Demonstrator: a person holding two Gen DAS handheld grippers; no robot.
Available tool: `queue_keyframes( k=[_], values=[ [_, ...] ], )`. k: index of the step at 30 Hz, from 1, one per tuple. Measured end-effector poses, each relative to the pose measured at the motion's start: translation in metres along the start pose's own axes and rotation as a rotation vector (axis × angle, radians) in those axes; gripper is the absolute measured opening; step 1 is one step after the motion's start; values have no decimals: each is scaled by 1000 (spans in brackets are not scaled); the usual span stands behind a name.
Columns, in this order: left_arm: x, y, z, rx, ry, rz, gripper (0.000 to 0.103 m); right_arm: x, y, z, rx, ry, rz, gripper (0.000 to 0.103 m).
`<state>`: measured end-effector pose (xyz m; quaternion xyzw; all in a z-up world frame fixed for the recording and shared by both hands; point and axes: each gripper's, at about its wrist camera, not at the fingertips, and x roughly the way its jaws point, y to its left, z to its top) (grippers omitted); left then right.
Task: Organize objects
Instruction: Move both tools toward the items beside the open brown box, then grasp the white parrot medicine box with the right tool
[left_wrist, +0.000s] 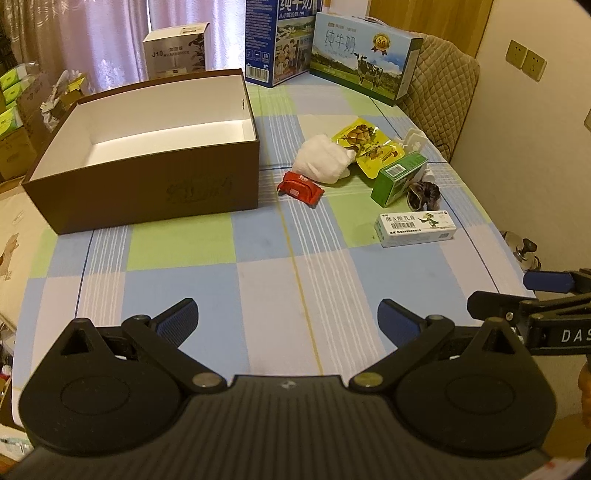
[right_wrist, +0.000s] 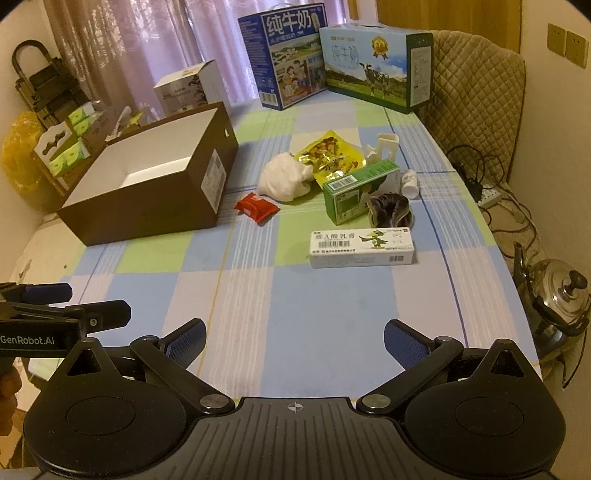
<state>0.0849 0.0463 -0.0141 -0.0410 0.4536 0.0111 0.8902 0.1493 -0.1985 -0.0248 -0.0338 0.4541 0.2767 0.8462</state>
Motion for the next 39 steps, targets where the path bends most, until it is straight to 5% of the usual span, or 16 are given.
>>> queue_keyframes(
  k=[25, 39],
  values=[
    [55, 30, 58, 70, 51, -36, 102, 46, 10, 41, 85, 24, -70, 101],
    [109, 68, 80, 69, 121, -38, 102, 95, -15, 45, 309, 51, -205, 101]
  ],
)
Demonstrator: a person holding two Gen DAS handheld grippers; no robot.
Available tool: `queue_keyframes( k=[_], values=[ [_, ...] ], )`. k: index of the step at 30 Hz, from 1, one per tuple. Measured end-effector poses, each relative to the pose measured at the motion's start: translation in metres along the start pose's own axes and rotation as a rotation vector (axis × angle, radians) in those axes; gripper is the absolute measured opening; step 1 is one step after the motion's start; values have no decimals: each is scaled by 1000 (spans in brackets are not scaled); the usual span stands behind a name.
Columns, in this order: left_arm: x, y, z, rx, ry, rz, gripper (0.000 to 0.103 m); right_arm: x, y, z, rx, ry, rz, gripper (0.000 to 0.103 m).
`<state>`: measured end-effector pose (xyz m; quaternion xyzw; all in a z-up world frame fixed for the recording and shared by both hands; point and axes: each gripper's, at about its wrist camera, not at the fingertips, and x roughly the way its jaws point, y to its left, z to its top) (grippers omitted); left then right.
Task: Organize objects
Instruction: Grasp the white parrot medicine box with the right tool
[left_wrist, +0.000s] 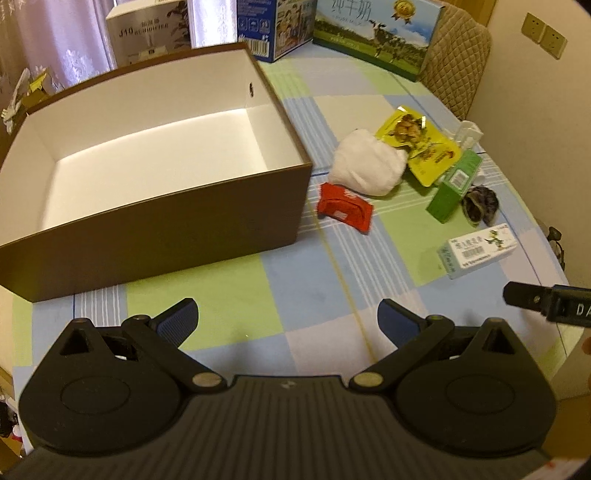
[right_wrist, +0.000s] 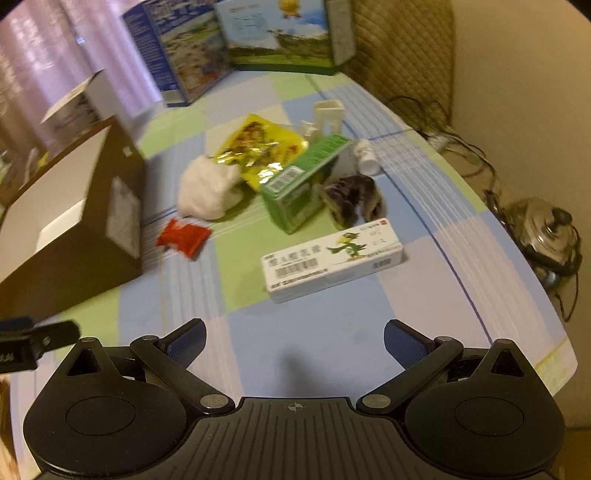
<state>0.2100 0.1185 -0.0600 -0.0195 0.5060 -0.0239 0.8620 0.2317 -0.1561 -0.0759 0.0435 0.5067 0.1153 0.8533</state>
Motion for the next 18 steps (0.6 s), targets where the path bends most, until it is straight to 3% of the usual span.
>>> queue_keyframes(
  k=[3, 7, 18],
  values=[
    [12, 6, 4, 8, 2, 2, 102, 12, -8, 4, 78, -8, -20, 99],
    [22, 12, 9, -4, 7, 23, 102, 31, -23, 14, 193, 0, -27, 89],
    [40, 14, 11, -104, 38, 89, 102, 87, -50, 55, 374, 15, -92, 86]
  ],
)
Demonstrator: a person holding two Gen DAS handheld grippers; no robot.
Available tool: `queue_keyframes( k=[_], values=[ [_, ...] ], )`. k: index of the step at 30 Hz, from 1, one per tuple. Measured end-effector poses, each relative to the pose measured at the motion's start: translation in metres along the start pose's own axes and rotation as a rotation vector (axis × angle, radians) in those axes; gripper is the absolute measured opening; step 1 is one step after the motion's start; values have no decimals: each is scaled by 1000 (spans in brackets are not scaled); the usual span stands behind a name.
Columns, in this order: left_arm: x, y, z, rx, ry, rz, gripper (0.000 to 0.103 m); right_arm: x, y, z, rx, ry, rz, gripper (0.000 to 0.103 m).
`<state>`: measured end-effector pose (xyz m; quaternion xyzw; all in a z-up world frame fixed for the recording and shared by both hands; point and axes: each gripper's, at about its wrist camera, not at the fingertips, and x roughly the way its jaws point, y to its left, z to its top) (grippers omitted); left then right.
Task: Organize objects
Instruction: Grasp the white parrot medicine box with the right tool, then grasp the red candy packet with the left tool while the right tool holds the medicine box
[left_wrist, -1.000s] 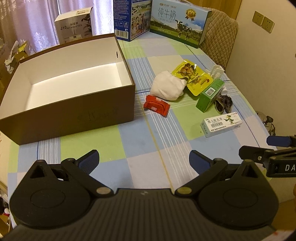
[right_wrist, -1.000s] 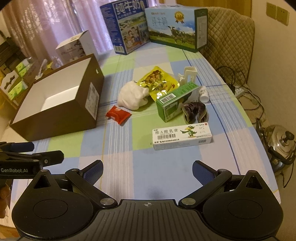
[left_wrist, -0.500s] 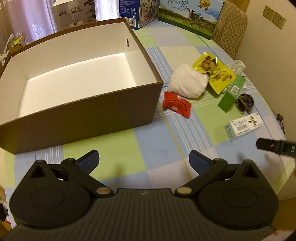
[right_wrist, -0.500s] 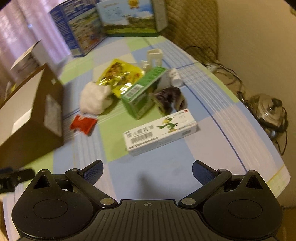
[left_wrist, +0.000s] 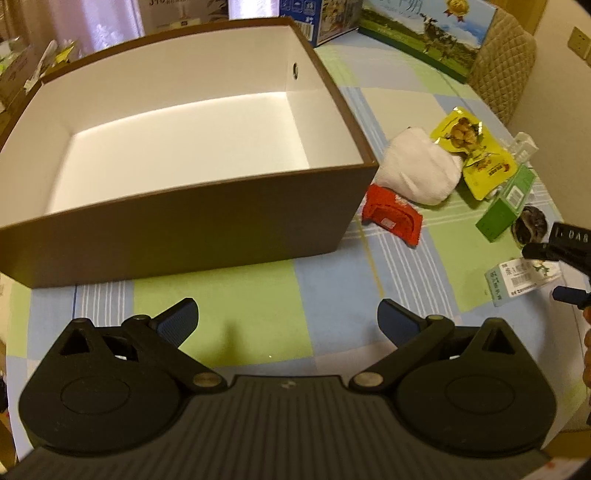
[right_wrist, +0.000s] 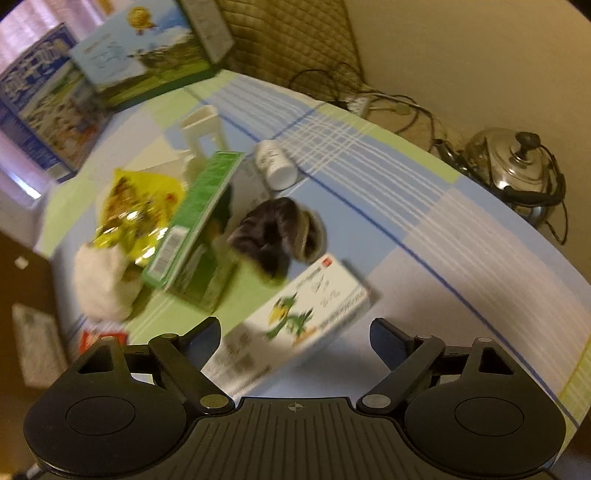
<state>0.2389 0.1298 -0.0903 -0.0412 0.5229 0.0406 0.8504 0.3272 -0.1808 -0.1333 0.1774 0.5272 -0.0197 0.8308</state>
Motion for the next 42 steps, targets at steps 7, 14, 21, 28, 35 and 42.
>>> queue_keyframes(
  k=[7, 14, 21, 28, 35, 42],
  values=[
    [7, -11, -1, -9, 17, 7, 102, 7, 13, 2, -162, -7, -49, 77],
    [19, -43, -3, 33, 27, -38, 102, 1, 1, -5, -423, 33, -33, 58],
    [32, -86, 2, 86, 7, -96, 94, -12, -39, -3, -522, 37, -55, 46],
    [52, -113, 23, 39, -34, -36, 79, -19, -60, 11, -498, 26, -24, 41],
    [74, -119, 49, -78, -83, 70, 66, -20, -63, 19, -506, 24, 11, 40],
    [94, -119, 64, -214, -41, 179, 65, -16, -70, 26, -527, 29, 46, 40]
  ],
)
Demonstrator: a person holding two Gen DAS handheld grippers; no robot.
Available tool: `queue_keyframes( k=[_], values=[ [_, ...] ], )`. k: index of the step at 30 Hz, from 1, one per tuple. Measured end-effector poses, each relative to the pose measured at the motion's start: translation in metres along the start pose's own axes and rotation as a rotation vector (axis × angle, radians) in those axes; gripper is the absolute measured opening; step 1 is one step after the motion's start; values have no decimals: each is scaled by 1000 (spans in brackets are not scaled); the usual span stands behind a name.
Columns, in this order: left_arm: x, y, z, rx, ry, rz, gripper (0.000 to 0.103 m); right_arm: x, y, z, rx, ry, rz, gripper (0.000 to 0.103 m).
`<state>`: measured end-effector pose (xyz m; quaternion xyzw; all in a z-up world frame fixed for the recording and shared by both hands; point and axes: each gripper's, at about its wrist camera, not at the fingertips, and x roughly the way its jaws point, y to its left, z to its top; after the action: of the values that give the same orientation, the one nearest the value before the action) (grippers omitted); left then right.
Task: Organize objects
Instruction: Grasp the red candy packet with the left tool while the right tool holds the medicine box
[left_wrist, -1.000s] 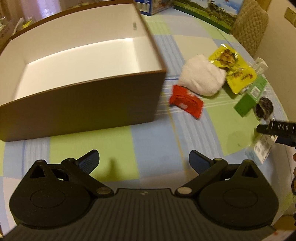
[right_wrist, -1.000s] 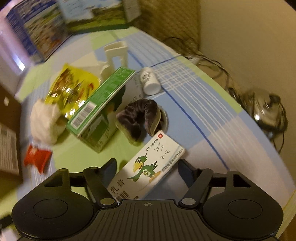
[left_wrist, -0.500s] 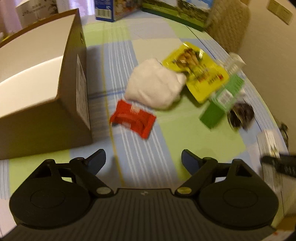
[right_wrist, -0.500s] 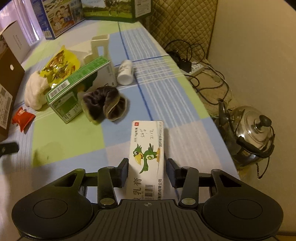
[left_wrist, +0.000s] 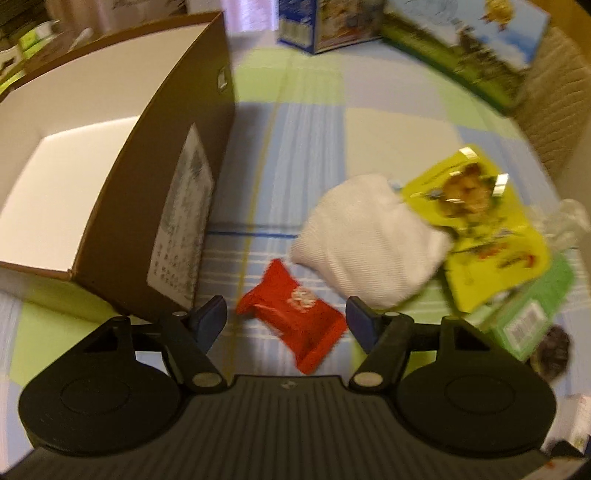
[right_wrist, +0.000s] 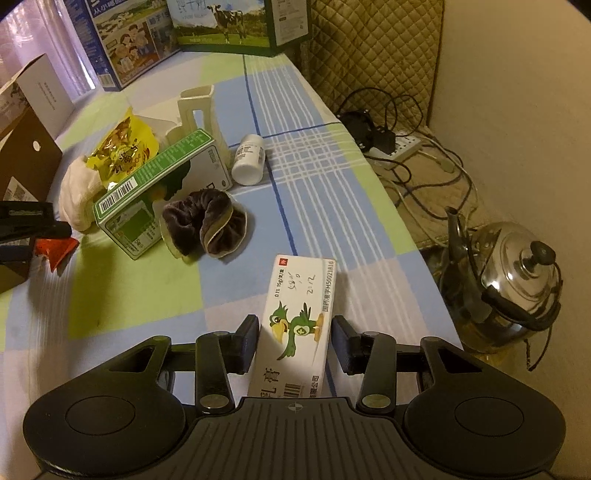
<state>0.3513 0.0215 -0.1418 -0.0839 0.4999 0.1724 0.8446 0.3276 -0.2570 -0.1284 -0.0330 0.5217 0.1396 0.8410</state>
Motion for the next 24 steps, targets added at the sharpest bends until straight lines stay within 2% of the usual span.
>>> queue_keyframes(
  k=[2, 7, 13, 21, 24],
  values=[
    [5, 2, 2, -39, 9, 17, 63, 1, 0, 0, -11, 0, 6, 40],
    [6, 5, -1, -88, 2, -11, 46, 3, -3, 1, -41, 4, 27, 40],
    [-9, 14, -25, -52, -12, -56, 44, 5, -3, 0, -86, 3, 47, 40],
    [-46, 47, -81, 86, 2, -126, 44, 3, 2, -7, -162, 3, 86, 40],
    [-55, 58, -92, 72, 31, -134, 47, 1, 5, -12, -180, 9, 107, 41]
  ],
)
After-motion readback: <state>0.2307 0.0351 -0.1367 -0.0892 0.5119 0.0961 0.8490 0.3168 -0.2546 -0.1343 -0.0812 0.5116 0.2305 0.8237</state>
